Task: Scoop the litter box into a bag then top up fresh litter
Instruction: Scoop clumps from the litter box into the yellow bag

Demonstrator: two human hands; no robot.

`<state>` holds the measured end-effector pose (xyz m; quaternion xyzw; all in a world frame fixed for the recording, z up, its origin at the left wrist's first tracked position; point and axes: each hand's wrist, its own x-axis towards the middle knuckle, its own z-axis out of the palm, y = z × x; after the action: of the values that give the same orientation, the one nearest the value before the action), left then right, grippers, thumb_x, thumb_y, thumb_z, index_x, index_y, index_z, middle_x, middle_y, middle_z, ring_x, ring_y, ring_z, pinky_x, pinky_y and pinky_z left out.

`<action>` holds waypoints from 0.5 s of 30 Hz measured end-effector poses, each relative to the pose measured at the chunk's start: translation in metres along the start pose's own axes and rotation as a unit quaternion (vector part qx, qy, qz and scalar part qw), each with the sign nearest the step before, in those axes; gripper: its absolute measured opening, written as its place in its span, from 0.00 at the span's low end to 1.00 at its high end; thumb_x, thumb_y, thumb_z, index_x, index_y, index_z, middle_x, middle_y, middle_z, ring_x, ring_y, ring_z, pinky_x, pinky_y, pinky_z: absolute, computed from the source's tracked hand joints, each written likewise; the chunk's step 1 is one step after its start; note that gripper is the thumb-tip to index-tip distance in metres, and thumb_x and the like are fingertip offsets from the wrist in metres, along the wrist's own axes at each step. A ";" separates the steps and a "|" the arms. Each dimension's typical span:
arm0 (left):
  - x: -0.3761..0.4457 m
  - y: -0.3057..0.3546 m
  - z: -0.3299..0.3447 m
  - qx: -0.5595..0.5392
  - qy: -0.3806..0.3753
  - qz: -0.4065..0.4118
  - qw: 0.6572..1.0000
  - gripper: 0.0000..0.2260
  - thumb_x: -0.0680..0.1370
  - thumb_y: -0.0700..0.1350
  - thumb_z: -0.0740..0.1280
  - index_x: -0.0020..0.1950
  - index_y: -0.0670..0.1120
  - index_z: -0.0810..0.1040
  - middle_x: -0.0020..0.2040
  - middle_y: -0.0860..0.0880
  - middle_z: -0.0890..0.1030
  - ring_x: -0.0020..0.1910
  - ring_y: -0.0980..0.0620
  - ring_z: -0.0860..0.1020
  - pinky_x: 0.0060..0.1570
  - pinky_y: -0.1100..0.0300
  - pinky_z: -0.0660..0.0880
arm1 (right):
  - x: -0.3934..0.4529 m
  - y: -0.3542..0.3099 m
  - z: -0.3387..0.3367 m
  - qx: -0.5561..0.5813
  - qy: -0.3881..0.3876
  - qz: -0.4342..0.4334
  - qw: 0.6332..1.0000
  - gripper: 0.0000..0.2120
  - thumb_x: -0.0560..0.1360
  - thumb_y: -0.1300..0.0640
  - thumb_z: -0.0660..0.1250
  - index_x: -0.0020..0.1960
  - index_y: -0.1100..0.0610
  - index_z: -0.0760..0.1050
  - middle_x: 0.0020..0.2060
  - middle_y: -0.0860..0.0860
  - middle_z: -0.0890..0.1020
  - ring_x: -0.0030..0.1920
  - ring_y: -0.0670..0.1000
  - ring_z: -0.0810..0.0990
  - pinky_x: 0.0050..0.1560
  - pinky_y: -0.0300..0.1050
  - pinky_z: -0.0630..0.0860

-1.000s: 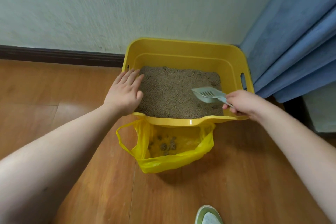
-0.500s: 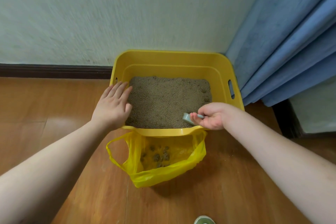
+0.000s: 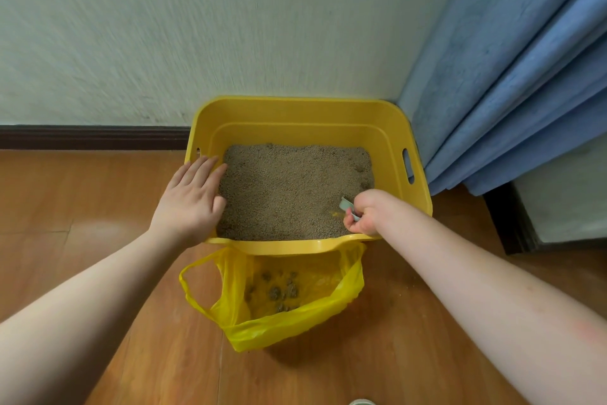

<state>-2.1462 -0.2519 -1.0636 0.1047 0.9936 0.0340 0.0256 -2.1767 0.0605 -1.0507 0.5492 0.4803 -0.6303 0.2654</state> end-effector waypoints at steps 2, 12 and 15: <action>0.000 0.000 0.000 0.000 0.001 0.001 1.000 0.31 0.76 0.53 0.44 0.76 0.44 0.64 0.77 0.44 0.63 0.78 0.47 0.56 0.77 0.51 0.48 | 0.002 0.002 0.001 -0.019 0.011 -0.004 1.000 0.13 0.81 0.65 0.50 0.40 0.66 0.67 0.38 0.57 0.69 0.30 0.50 0.67 0.27 0.39 0.62; 0.001 -0.002 0.001 0.004 -0.001 0.000 1.000 0.30 0.76 0.53 0.45 0.76 0.45 0.64 0.77 0.44 0.63 0.78 0.47 0.56 0.77 0.51 0.47 | 0.009 0.002 -0.001 -0.229 0.054 -0.075 0.969 0.12 0.81 0.65 0.48 0.43 0.63 0.67 0.35 0.54 0.67 0.31 0.48 0.63 0.28 0.38 0.58; 0.001 -0.002 0.000 0.002 -0.001 -0.001 1.000 0.30 0.76 0.53 0.45 0.76 0.45 0.64 0.77 0.44 0.63 0.78 0.47 0.56 0.76 0.52 0.47 | 0.021 -0.001 -0.007 -0.287 0.078 -0.108 0.949 0.14 0.81 0.68 0.49 0.62 0.61 0.67 0.35 0.54 0.67 0.32 0.48 0.64 0.29 0.38 0.59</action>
<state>-2.1479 -0.2533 -1.0642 0.1036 0.9938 0.0324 0.0263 -2.1799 0.0715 -1.0701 0.4419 0.7165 -0.4464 0.3035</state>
